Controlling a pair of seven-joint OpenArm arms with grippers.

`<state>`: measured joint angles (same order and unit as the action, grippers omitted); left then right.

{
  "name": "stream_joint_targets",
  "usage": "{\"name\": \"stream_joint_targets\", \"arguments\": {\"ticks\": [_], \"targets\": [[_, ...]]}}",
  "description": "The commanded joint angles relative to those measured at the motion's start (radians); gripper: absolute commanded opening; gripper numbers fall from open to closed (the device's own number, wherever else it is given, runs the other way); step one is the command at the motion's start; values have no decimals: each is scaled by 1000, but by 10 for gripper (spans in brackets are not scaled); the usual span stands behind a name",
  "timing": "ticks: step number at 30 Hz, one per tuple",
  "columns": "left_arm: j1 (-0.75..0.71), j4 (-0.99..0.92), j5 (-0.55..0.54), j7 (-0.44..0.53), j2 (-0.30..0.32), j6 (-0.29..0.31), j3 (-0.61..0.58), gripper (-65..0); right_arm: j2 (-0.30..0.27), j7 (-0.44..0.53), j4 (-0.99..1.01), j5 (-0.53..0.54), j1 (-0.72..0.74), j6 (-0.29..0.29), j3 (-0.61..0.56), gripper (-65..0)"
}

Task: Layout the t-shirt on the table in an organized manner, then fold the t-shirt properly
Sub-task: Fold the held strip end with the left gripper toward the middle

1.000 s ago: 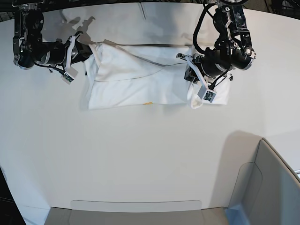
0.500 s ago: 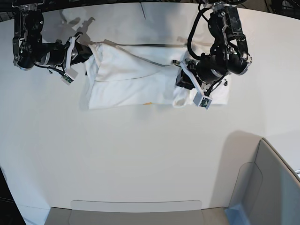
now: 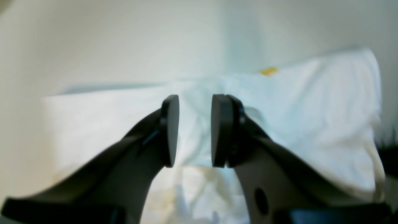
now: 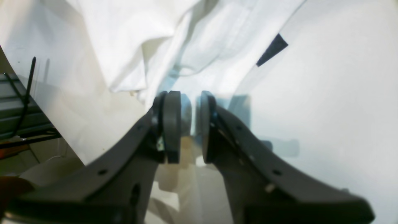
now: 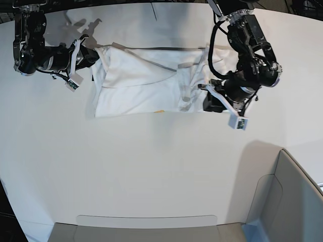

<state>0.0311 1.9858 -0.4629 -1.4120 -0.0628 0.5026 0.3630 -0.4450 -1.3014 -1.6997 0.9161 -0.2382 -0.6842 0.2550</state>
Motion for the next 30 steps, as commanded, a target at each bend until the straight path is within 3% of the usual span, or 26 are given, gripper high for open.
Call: {"name": "stream_joint_targets", "arguments": {"ticks": [1,5,9,15,23,30], "targets": [[19,14,-7,16,17,1,46,-502,-16,13,-13,19,7,-14,8,-532],[5,7,-7,16,106,0,103,-590,-16,13,-13,19,9,-14,8,-532],[-69,-55,-7,16,136,0,101,-646,-13,13,-13,19,15,-14,8,-532],[-116,-101,-10,16,131,1,93,-650,-11,12,-13,19,30,-14,8,-532],[-153,-99,-10,16,131,-2,-131,-650,-10,13,-13,19,30,-14,8,-532],[-173,-95,-10,16,119,-2,-244,-650,-10,13,-13,19,30,-14,8,-532]]}}
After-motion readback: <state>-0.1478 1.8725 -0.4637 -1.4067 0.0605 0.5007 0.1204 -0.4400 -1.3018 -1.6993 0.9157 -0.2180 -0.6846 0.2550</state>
